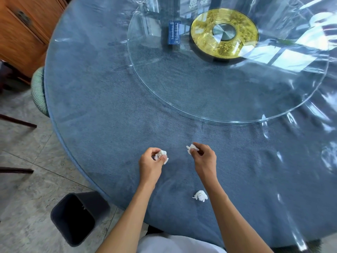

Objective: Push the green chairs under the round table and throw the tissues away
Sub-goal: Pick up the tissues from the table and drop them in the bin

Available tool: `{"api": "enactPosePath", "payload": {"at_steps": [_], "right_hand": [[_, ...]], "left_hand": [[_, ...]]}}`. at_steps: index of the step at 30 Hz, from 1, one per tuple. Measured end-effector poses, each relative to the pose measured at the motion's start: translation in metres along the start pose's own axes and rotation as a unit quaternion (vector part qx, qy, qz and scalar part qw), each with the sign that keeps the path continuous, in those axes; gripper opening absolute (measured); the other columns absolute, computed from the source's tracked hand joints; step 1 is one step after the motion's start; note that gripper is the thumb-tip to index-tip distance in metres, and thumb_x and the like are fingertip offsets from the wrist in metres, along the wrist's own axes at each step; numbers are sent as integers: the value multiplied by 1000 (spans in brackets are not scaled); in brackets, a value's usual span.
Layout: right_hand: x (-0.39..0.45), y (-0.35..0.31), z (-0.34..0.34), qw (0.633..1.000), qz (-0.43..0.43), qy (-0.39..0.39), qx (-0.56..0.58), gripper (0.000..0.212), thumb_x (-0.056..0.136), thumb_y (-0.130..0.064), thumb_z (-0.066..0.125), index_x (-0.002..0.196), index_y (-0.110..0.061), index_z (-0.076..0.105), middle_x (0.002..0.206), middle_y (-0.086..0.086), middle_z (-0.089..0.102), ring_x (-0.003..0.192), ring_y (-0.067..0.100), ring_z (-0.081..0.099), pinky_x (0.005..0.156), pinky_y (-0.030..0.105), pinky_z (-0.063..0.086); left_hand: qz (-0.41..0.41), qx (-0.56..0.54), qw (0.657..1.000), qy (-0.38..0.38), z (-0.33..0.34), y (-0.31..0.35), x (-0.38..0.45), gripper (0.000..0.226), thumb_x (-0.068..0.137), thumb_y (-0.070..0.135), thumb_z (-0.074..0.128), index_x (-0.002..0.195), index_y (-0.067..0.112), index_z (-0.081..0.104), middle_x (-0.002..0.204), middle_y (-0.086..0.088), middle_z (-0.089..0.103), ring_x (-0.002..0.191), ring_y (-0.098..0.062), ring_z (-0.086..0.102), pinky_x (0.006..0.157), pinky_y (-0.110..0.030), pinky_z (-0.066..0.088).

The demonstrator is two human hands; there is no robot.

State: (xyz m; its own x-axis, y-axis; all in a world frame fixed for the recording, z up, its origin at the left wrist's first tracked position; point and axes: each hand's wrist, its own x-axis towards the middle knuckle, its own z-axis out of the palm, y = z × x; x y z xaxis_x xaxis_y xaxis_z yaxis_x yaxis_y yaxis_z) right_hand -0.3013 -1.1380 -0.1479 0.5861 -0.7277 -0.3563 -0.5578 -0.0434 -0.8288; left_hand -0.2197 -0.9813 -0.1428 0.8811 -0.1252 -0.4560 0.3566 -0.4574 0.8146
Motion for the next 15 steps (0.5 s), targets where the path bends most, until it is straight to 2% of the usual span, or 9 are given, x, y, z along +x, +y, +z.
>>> {"api": "enactPosePath", "payload": {"at_steps": [3,4,7,11,15], "right_hand": [[-6,-5,-3,998,21,-4,59,11,90,-15,67,98,-17,75,97,3,70,87,19,66,78,31,51],[-7,-7,-3,997,30,-5,77,11,89,-17,67,98,-18,75,98,3,72,88,19,67,79,35,52],[-16,-14,-7,992,25,-6,120,10,89,-20,68,95,-24,76,97,3,74,90,18,70,81,33,53],[-26,-26,-11,988,6,-12,152,9,89,-23,70,96,-23,76,94,1,76,93,18,72,86,36,54],[-37,-42,-12,985,-21,-13,171,9,90,-18,70,93,-25,76,89,4,76,90,25,72,87,39,55]], "left_hand": [[4,-41,999,6,-6,8,-5,18,83,6,77,94,18,68,91,1,71,83,-12,67,79,-35,60],[5,-58,998,8,-7,11,-6,18,84,6,76,94,19,68,92,0,71,84,-12,68,77,-33,60],[0,-127,992,7,-14,19,-12,21,84,3,75,94,19,68,93,-4,72,86,-17,70,74,-31,59],[-17,-214,977,0,-22,27,-18,21,84,-1,76,101,10,69,101,-12,73,92,-21,71,81,-39,61],[-14,-245,969,-7,-27,35,-26,23,84,0,77,105,5,68,102,-14,73,91,-20,71,81,-39,61]]}}
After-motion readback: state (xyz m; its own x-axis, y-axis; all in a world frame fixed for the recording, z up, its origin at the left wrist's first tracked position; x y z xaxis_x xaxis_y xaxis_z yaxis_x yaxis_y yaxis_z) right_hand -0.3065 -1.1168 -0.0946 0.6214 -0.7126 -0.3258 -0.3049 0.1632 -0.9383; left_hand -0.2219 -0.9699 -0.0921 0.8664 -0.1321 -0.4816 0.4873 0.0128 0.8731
